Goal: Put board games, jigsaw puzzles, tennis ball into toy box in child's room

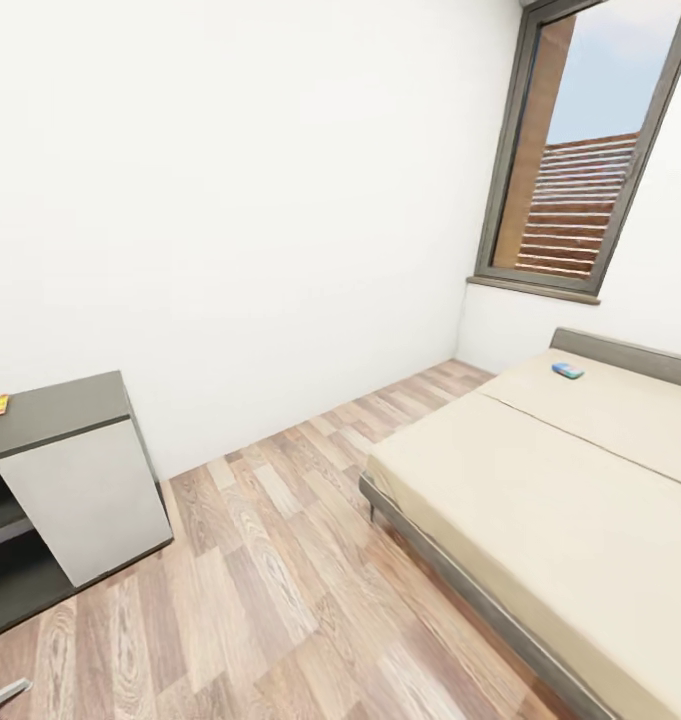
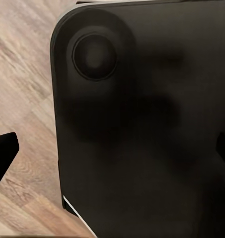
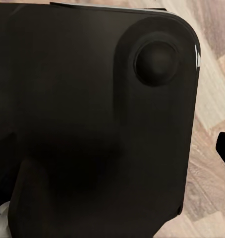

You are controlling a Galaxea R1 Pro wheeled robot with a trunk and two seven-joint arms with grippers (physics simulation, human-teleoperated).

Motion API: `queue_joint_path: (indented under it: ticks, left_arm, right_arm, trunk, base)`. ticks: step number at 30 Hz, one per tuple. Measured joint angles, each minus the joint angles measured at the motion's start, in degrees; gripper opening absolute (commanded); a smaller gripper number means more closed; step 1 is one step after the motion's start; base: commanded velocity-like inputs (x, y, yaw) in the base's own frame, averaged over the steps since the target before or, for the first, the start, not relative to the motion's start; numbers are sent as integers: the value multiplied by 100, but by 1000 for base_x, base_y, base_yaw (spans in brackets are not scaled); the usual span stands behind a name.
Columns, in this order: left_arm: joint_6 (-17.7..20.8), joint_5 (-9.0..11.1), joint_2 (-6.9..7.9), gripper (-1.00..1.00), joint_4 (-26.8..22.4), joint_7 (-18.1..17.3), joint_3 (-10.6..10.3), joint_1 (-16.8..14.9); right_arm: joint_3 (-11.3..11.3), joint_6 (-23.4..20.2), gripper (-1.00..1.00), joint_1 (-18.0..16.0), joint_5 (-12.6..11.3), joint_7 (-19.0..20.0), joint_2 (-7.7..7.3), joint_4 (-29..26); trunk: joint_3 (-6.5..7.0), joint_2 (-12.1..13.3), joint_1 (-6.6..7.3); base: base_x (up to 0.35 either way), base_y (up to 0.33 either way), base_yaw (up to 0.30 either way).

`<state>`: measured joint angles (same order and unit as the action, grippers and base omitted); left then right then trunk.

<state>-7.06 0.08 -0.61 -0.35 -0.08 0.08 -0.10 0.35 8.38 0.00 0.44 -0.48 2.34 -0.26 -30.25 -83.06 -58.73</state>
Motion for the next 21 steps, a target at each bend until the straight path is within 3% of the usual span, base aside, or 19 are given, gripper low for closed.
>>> queue_joint_path:
  ticks: [21]
  left_arm:
    - [13, 44, -28, 100, -5, -3, 56, -3]
  right_arm:
    - [-35, 15, 100, 0, -41, 0, -15, 1]
  trunk:
    - [-8, 0, 0]
  base:
    - [4, 0, 16]
